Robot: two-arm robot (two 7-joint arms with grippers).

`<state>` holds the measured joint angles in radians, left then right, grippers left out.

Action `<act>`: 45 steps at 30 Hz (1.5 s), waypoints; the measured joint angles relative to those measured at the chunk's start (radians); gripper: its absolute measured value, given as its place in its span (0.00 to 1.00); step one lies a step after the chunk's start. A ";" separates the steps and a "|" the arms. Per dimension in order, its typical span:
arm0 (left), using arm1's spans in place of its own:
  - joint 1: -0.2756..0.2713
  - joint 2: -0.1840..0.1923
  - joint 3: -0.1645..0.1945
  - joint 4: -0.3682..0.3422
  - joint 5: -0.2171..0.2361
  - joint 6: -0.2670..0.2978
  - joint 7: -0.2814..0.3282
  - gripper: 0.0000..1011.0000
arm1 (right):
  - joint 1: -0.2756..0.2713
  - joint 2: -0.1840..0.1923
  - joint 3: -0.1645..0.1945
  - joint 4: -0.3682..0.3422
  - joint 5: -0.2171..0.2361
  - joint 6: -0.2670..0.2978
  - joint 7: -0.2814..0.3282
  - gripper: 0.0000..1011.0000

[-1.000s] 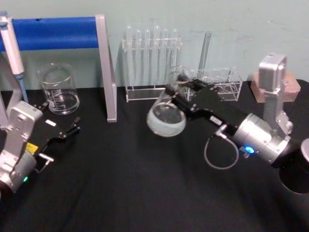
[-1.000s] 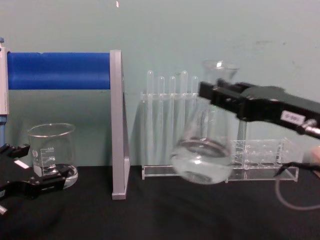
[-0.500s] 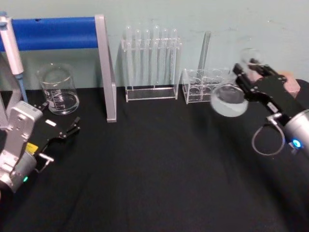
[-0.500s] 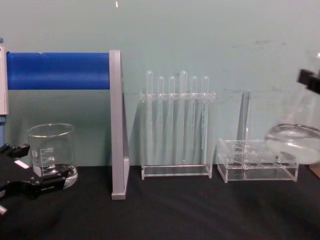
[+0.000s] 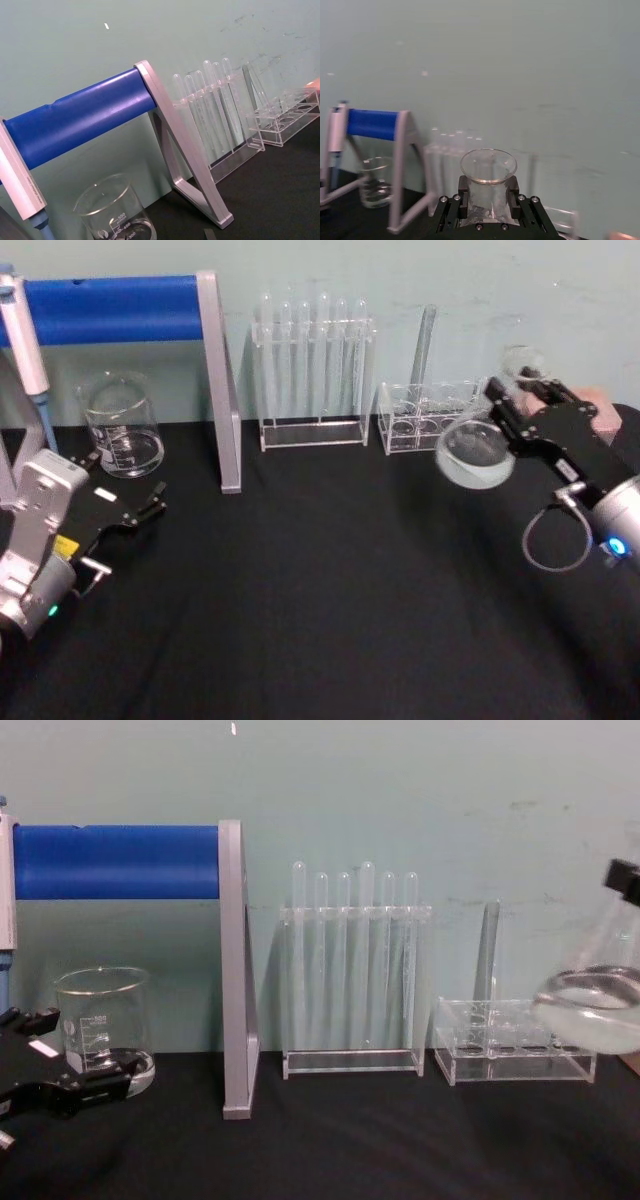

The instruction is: Grasp the erlenmeyer flask with one hand, shake it three times, then place it back.

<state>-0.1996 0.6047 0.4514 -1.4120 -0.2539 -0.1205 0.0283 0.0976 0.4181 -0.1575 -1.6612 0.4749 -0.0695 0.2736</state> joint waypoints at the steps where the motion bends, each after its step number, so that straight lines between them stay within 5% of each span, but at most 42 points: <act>1: 0.000 0.000 0.000 0.000 0.000 0.000 0.000 0.99 | 0.003 -0.002 -0.004 0.000 0.000 0.001 0.008 0.44; 10: 0.000 0.000 0.000 0.000 0.000 0.000 0.000 0.99 | 0.056 -0.016 -0.101 0.021 0.002 0.017 0.140 0.44; 19: 0.000 0.000 0.000 0.000 0.000 0.000 0.000 0.99 | 0.138 -0.018 -0.252 0.054 0.032 0.025 0.309 0.44; 25: 0.000 0.000 0.000 0.000 0.000 0.000 0.000 0.99 | 0.166 -0.018 -0.293 0.071 0.049 0.023 0.344 0.44; 33: 0.000 0.000 0.000 0.000 0.000 0.000 0.000 0.99 | 0.171 -0.009 -0.297 0.076 0.062 0.005 0.317 0.44; 45: 0.000 0.000 0.000 0.000 0.000 0.000 0.000 0.99 | 0.092 0.010 -0.166 0.041 0.047 -0.018 0.118 0.44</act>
<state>-0.1995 0.6047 0.4514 -1.4120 -0.2539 -0.1205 0.0283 0.1896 0.4277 -0.3238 -1.6200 0.5219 -0.0878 0.3917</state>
